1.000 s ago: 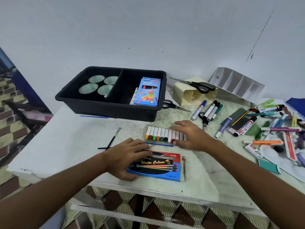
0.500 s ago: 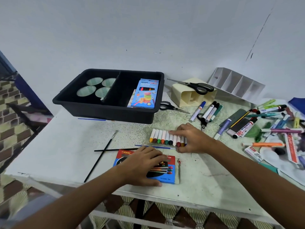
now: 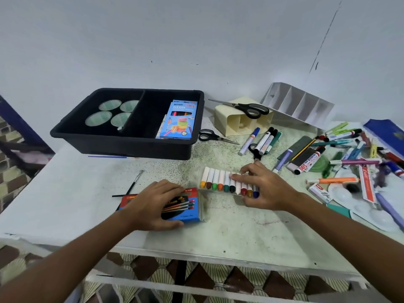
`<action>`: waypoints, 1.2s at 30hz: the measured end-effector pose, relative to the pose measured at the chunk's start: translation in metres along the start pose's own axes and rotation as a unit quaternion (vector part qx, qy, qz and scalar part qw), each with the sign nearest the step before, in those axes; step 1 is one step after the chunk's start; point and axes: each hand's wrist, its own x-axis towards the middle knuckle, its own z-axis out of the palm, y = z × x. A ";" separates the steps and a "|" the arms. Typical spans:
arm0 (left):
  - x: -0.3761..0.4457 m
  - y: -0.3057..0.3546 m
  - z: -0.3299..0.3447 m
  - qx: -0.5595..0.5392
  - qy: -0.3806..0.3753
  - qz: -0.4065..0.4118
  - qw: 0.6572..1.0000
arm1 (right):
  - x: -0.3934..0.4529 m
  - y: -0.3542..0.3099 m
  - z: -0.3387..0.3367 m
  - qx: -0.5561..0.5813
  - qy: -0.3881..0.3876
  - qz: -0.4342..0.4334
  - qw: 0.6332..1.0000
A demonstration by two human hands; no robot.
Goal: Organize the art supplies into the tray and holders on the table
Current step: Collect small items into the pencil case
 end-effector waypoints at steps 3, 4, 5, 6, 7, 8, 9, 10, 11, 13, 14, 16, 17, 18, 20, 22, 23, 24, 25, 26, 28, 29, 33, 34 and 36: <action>-0.001 -0.005 -0.002 -0.001 0.008 -0.024 1.000 | -0.006 0.000 0.000 -0.016 0.009 -0.012 1.000; 0.000 -0.005 -0.002 -0.001 0.011 -0.031 0.999 | -0.007 0.000 0.001 -0.023 0.013 -0.018 0.999; 0.000 -0.006 -0.003 0.000 0.012 -0.035 0.999 | -0.008 -0.001 0.003 -0.029 0.019 -0.025 0.999; 0.001 -0.005 -0.003 0.001 0.011 -0.036 0.999 | -0.009 -0.002 0.005 -0.036 0.026 -0.034 0.998; 0.002 -0.005 -0.003 0.002 0.008 -0.037 0.999 | -0.009 -0.003 0.007 -0.044 0.035 -0.042 0.998; 0.002 -0.005 -0.003 0.002 0.005 -0.037 0.999 | -0.009 -0.005 0.010 -0.050 0.044 -0.050 0.997; 0.003 -0.004 -0.003 0.001 0.004 -0.038 0.999 | -0.009 -0.007 0.012 -0.055 0.051 -0.055 0.996; 0.003 -0.004 -0.004 0.000 0.002 -0.041 0.999 | -0.008 -0.009 0.015 -0.056 0.057 -0.059 0.995; 0.003 -0.004 -0.004 -0.001 0.002 -0.044 0.999 | -0.008 -0.010 0.017 -0.054 0.063 -0.062 0.995; 0.002 -0.004 -0.004 -0.004 0.004 -0.049 0.999 | -0.007 -0.013 0.021 -0.048 0.067 -0.072 0.994; 0.001 -0.004 -0.005 -0.005 0.006 -0.050 0.999 | -0.008 -0.014 0.023 -0.047 0.065 -0.077 0.994; 0.000 -0.005 -0.005 -0.004 0.009 -0.052 0.999 | -0.009 -0.015 0.026 -0.049 0.053 -0.088 0.994; -0.001 -0.006 -0.005 -0.003 0.008 -0.052 0.999 | -0.009 -0.015 0.027 -0.049 0.044 -0.093 0.993; -0.002 -0.006 -0.005 -0.003 0.008 -0.051 0.999 | -0.009 -0.016 0.028 -0.049 0.034 -0.099 0.993; -0.005 -0.008 -0.004 0.002 0.006 -0.040 0.999 | -0.009 -0.016 0.028 -0.049 0.019 -0.109 0.993; -0.006 -0.008 -0.002 0.008 0.005 -0.024 1.000 | -0.006 -0.018 0.028 -0.050 0.006 -0.120 0.991; -0.006 -0.007 -0.001 0.008 0.005 -0.018 1.000 | -0.004 -0.019 0.027 -0.050 0.000 -0.125 0.991; -0.005 -0.006 0.000 0.008 0.007 -0.012 1.000 | -0.002 -0.020 0.026 -0.050 -0.005 -0.127 0.991; -0.004 -0.005 0.001 0.007 0.009 -0.006 1.000 | 0.000 -0.022 0.026 -0.048 -0.009 -0.129 0.990; -0.003 -0.004 0.002 0.005 0.012 -0.003 1.000 | 0.003 -0.025 0.026 -0.041 -0.011 -0.129 0.991; 0.001 0.001 0.005 0.007 0.016 0.002 1.000 | 0.009 -0.033 0.029 -0.023 -0.014 -0.127 0.991; 0.002 0.003 0.006 0.008 0.016 0.004 1.000 | 0.012 -0.037 0.031 -0.015 -0.017 -0.126 0.992; 0.004 0.008 0.012 0.019 -0.003 0.001 1.000 | 0.017 -0.047 0.041 0.019 -0.053 -0.099 0.993; 0.004 0.008 0.013 0.018 -0.007 -0.003 1.000 | 0.016 -0.046 0.040 0.036 -0.056 -0.079 0.995; 0.002 0.008 0.014 0.015 -0.011 -0.006 1.000 | 0.011 -0.041 0.037 0.053 -0.037 -0.031 0.997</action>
